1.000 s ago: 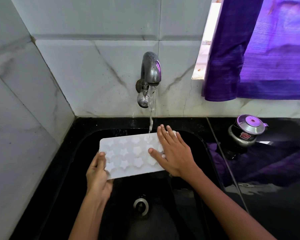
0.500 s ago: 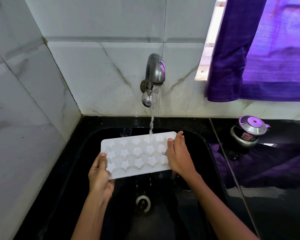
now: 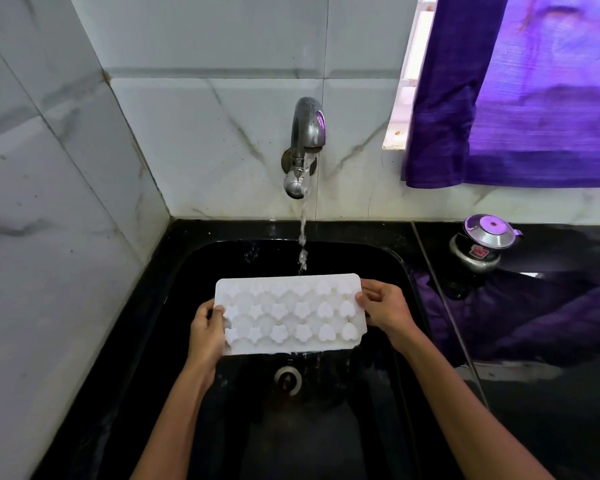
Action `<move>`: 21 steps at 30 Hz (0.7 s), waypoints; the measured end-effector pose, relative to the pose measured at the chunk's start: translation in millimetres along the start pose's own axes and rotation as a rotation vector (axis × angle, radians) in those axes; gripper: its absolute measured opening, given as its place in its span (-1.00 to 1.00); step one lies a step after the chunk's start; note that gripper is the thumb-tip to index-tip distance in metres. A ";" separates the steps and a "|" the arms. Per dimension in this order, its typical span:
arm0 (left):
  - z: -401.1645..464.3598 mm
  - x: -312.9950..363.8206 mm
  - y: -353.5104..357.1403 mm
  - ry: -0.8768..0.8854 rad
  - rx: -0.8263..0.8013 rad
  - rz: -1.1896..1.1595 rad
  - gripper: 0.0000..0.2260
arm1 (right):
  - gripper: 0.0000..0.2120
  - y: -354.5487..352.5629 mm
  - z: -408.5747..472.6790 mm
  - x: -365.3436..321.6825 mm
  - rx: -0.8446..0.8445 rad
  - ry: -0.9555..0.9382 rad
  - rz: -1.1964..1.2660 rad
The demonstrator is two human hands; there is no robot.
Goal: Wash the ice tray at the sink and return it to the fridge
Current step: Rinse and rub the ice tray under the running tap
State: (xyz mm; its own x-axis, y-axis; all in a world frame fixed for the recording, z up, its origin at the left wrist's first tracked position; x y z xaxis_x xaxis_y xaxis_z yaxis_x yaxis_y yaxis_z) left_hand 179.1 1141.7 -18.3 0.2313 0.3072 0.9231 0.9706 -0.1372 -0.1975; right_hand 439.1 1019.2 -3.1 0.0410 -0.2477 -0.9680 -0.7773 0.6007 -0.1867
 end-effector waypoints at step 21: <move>-61.0 -87.3 -2.0 -0.579 -0.240 -0.154 -0.20 | -0.65 -1.9 -92.5 112.7 0.216 0.002 -0.055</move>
State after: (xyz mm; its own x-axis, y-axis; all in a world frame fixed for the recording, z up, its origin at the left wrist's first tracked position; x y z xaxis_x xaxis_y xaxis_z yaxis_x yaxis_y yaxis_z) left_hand 153.0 1057.7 -78.4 0.1538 0.7892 0.5946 0.9693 -0.2373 0.0642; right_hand 387.1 919.8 -96.4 0.0782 -0.2861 -0.9550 -0.6212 0.7352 -0.2712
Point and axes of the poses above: each hand's wrist, its own z-axis towards the middle knuckle, its own y-axis out of the palm, x = y × z, the point moved 4 cm from there along z, towards the middle knuckle, and after that the axes turned 4 degrees about -y, right-handed, at the moved point
